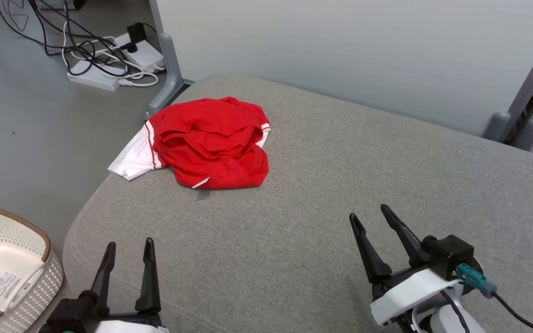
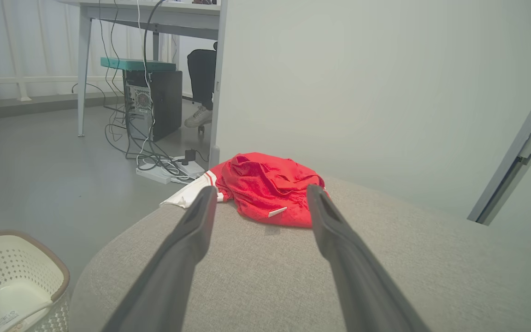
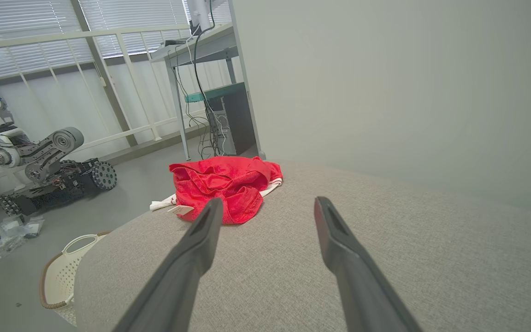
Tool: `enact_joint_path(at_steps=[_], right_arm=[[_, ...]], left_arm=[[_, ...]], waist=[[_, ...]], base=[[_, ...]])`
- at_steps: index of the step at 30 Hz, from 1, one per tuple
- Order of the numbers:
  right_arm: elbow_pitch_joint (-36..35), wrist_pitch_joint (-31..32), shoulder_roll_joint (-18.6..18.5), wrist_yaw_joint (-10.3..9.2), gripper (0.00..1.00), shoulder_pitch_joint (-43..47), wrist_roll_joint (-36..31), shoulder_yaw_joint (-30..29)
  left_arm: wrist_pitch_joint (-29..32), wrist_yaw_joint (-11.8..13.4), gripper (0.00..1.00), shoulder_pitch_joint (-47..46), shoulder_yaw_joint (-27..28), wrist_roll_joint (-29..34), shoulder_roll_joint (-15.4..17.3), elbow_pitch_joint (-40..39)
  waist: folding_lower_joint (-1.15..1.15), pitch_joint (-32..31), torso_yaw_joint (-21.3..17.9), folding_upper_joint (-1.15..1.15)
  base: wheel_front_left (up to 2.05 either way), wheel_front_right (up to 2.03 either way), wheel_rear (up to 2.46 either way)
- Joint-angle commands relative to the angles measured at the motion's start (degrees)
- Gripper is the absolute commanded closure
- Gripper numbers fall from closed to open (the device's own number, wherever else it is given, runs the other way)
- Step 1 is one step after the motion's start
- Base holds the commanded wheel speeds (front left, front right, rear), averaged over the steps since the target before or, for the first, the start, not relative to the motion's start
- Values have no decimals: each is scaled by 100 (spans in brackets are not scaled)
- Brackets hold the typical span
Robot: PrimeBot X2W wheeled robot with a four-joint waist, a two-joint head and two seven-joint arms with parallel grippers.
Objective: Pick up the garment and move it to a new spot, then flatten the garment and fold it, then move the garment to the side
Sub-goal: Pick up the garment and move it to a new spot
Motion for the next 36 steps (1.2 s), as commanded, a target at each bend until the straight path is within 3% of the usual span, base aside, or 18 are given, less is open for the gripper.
enact_joint_path(at_steps=[1,8,11,22,30,36], right_arm=[[-43,-28,-33,-2,0,47,-23,-58],[-502,111,-190,-2,0,-69,-360,-433],[-916,351,-289,-2,0,-241,-547,-506],[-2322,1151,-469,-2,0,-672,-900,-520],[-2653,1362,-510,-2,0,-666,-1004,-503],[-2762,1422,-494,-2,0,-682,-1026,-505]], left_arm=[[-10,-47,0,-123,83,31,25,57],[-9,-507,0,-891,185,3,101,973],[6,-603,0,-1494,313,-137,179,1372],[1055,-762,0,-3648,766,-768,774,2763],[1519,-694,0,-4645,878,-898,1142,3890],[1421,-647,0,-5233,949,-954,1326,4656]], waist=[[0,82,1,0],[0,820,40,0],[0,1280,-144,0],[0,2377,-807,0],[0,2708,-1103,0],[0,2865,-1271,0]], base=[[0,0,0],[0,0,0],[0,0,0],[0,0,0],[0,0,0],[0,0,0]])
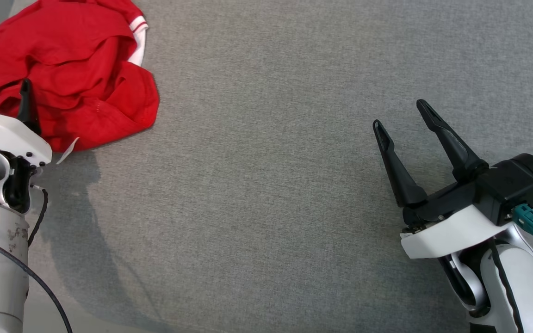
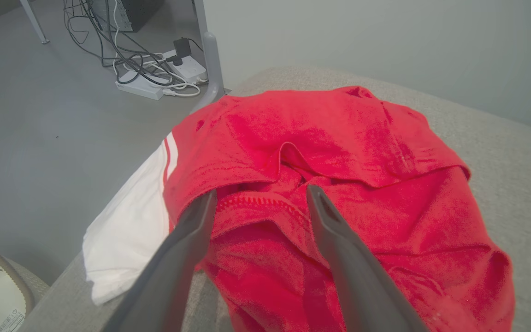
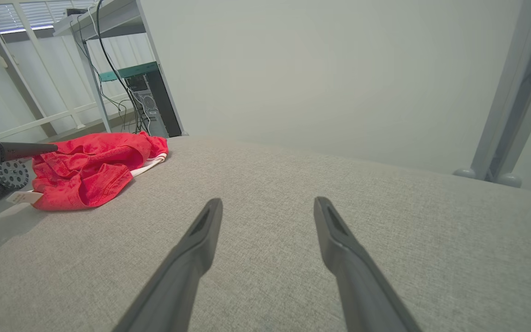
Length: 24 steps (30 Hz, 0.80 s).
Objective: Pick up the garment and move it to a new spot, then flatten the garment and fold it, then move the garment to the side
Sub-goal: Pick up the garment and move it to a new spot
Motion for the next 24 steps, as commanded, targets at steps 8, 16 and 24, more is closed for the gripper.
enact_joint_path(at_steps=[8,16,24], right_arm=[[-50,-2,-8,-2,0,13,-34,12],[85,-103,43,-2,0,30,4,42],[456,-434,172,-2,0,110,181,59]], left_arm=[[174,-35,47,-502,-16,-114,94,1019],[-118,-187,100,-633,-156,-56,180,1355],[-1280,-217,100,-561,-294,178,324,741]], waist=[[0,102,-174,0],[0,-61,-193,0],[0,-752,-239,0]], base=[[0,0,0],[0,0,0],[0,0,0]])
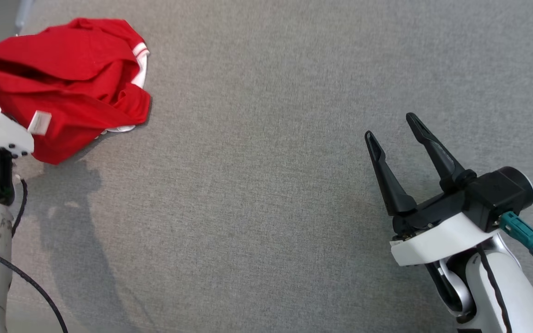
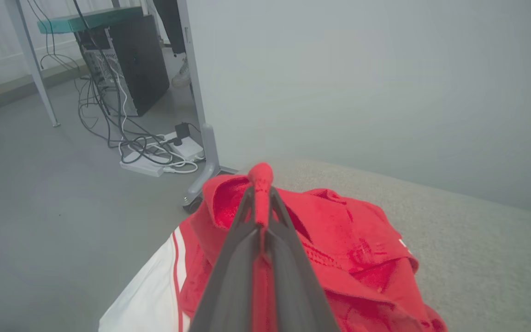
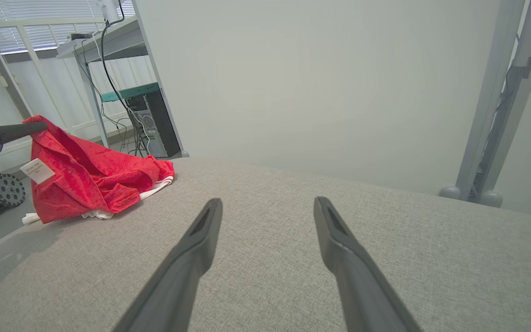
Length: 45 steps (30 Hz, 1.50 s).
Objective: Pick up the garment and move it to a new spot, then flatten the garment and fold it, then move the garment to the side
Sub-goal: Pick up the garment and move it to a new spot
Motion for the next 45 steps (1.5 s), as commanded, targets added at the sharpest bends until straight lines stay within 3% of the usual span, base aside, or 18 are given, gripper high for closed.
enact_joint_path(at_steps=[1,11,19,25,30,37,39,40,41,45], right_arm=[[90,-106,24,-2,0,56,71,-30],[476,-475,186,-2,0,209,302,-118],[645,-679,272,-2,0,273,442,-188],[685,-813,294,-2,0,324,491,-355],[674,-898,302,-2,0,308,569,-537],[724,-976,302,-2,0,226,703,-760],[742,-1002,302,-2,0,229,731,-815],[752,-1014,302,-2,0,232,741,-828],[760,-1019,303,-2,0,237,757,-837],[777,-1029,303,-2,0,248,779,-881]], left_arm=[[-140,-47,100,15,-52,81,35,-313],[-224,29,100,378,-490,584,-56,-2435],[479,203,100,727,-720,587,-177,-4319],[1129,161,100,1057,-1237,574,-456,-5335],[1396,179,100,1306,-1914,621,-994,-5617],[1190,314,100,1564,-2813,592,-1443,-5010],[1110,350,73,1625,-3101,610,-1486,-4734],[1087,369,40,1650,-3223,589,-1493,-4583],[1143,363,0,1669,-3390,599,-1497,-4421],[1641,194,0,1743,-3894,454,-1507,-3873]], waist=[[0,-348,-40,0],[0,-1181,-437,0],[0,-1500,-1208,0],[0,-1504,-1917,0],[0,-1384,-2493,0],[0,-1234,-3171,0],[0,-1209,-3282,0],[0,-1198,-3320,0],[0,-1192,-3348,0],[0,-1174,-3362,0]], base=[[0,0,0],[0,0,0],[0,0,0],[0,0,0],[0,0,0],[0,0,0],[0,0,0],[0,0,0],[0,0,0],[0,0,0]])
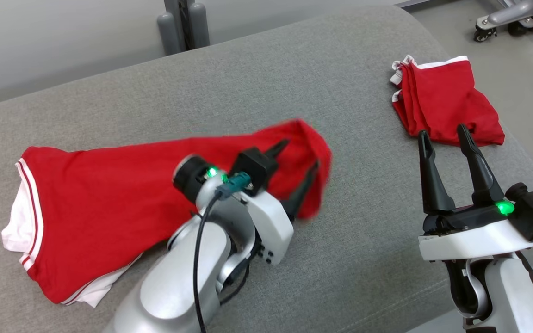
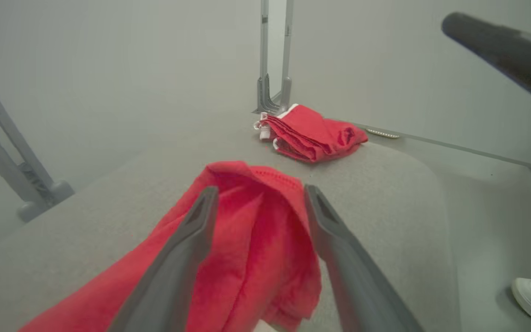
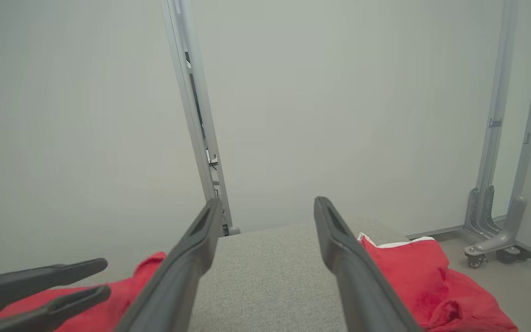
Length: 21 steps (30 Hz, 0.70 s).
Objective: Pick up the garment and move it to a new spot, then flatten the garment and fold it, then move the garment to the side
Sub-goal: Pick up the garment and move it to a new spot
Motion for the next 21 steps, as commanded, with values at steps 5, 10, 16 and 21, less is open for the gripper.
enact_joint_path(at_steps=[5,10,16,21], right_arm=[[47,-46,-16,-2,0,12,-21,-83],[27,-52,-18,-2,0,-9,-92,-89],[-50,51,-20,-2,0,20,-233,91],[-105,199,-98,-2,0,161,-402,399]], left_arm=[[50,-61,0,-20,-102,-208,33,147],[-264,41,0,-47,168,-444,37,-26],[-889,411,0,20,754,-465,375,-359],[-1382,596,0,425,1156,-494,822,-665]], waist=[[0,-32,257,0],[0,-120,564,0],[0,-338,1139,0],[0,-573,1660,0]], base=[[0,0,0],[0,0,0],[0,0,0],[0,0,0]])
